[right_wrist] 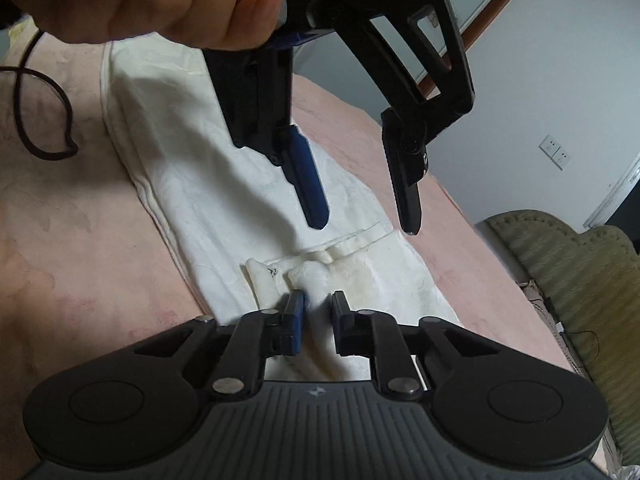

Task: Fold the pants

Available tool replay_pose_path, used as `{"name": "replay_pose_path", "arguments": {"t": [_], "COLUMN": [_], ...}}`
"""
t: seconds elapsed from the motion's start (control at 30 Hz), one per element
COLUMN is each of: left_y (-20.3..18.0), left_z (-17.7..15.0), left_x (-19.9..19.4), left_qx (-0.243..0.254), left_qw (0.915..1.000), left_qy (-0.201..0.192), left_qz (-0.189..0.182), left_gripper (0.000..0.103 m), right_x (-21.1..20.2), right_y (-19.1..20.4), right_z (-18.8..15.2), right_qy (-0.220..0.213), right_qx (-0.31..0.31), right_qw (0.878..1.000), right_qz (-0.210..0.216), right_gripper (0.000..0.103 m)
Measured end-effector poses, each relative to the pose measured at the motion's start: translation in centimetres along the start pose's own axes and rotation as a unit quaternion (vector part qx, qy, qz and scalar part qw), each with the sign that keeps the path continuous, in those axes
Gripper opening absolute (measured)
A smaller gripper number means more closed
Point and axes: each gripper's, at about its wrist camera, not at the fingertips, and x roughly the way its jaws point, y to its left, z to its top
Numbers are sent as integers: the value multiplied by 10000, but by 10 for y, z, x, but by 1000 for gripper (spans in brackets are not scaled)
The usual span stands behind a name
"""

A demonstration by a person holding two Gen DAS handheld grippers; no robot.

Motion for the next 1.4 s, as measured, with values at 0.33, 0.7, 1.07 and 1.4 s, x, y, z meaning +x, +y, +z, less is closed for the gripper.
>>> {"name": "replay_pose_path", "arguments": {"t": [0.33, 0.7, 1.07, 1.4], "left_y": [15, 32, 31, 37], "left_z": [9, 16, 10, 9], "left_x": [29, 31, 28, 41], "left_qx": [-918, -1345, -1236, -1422], "left_qw": [9938, 9899, 9898, 9860], "left_qy": [273, 111, 338, 565], "left_qz": [-556, -445, -622, -657], "left_gripper": [69, 69, 70, 72], "right_x": [-27, -17, -13, -25], "right_y": [-84, -33, 0, -91], "right_z": [-22, -9, -2, -32], "right_qy": [-594, 174, 212, -390], "right_qx": [2650, 1002, -206, 2870], "right_qw": [9569, 9917, 9996, 9511], "right_qz": [1026, 782, -13, 1071], "right_gripper": [8, 12, 31, 12]}}
